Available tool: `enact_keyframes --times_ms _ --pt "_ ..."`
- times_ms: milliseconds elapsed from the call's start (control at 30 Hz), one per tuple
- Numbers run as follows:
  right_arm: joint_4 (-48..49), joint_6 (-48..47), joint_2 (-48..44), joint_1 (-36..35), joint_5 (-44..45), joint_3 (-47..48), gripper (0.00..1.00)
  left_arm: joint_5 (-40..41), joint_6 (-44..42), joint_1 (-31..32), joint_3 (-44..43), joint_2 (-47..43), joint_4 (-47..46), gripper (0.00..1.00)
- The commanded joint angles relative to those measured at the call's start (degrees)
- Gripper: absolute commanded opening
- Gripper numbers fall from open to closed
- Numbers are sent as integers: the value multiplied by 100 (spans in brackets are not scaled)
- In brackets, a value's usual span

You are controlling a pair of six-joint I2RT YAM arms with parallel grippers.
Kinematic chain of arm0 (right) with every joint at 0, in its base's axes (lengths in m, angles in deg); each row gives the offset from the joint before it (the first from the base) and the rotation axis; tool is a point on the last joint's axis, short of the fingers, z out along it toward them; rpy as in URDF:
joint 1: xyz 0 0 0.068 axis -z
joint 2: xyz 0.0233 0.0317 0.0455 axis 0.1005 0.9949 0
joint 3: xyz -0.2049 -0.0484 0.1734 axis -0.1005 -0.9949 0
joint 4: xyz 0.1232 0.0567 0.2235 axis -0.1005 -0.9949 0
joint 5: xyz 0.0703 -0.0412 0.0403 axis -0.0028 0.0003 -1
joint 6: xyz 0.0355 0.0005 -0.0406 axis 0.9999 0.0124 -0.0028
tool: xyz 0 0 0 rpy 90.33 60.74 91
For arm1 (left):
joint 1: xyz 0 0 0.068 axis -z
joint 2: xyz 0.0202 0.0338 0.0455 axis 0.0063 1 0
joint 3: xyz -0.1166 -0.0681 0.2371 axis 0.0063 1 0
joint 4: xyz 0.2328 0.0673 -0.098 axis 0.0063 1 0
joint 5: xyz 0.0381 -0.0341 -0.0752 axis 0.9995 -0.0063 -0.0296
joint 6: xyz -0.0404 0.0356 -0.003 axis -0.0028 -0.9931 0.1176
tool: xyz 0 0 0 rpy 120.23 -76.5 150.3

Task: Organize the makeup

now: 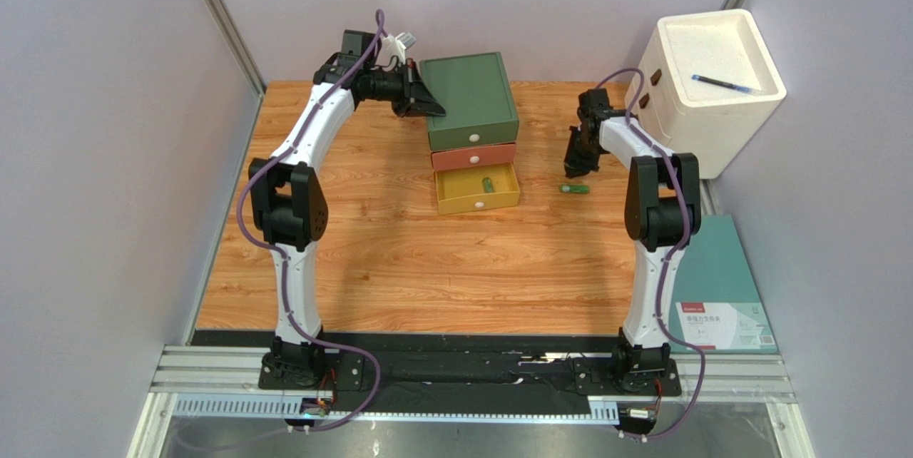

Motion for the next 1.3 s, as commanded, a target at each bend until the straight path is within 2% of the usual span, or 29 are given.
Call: enact_keyframes --times_ms 0,133,167,333,633,700,733,767,967,1033,1067,1233,1267 --pt "327 44 -776 -26 317 1 24 1030 -553 -59 268 480 1008 0" --pt "99 -131 -1032 -26 20 264 28 995 -518 -50 329 462 955 0" --pt "-59 -175 -1119 -17 -52 308 31 986 -518 -50 338 453 955 0" --pt "-420 -10 -1436 -26 -421 -15 40 977 -527 -59 390 427 920 0" --pt "-123 1404 -2893 -43 -1281 -2517 46 889 -448 -59 628 357 683 0" --pt "-52 1660 -3175 -43 -1344 -2959 72 872 -430 -59 637 366 666 0" --pt "62 1861 -3473 -35 -1466 -3318 79 854 -439 -50 628 366 674 0" --pt "80 1950 -3650 -43 -1485 -3443 90 837 -439 -59 628 366 657 0" --pt "-252 2118 -4573 -43 -1511 -3787 91 819 -421 -59 768 322 578 0" --pt "-489 2127 -4679 -52 -1747 -3831 85 810 -413 -59 821 287 551 0" --pt "-534 2092 -4767 -43 -1862 -3901 65 810 -412 -59 839 286 534 0" --pt "-781 2065 -4969 -43 -2231 -4612 0 810 -369 -59 944 216 454 0" --pt "-772 2065 -5005 -52 -2310 -4718 0 810 -360 -50 962 190 437 0"
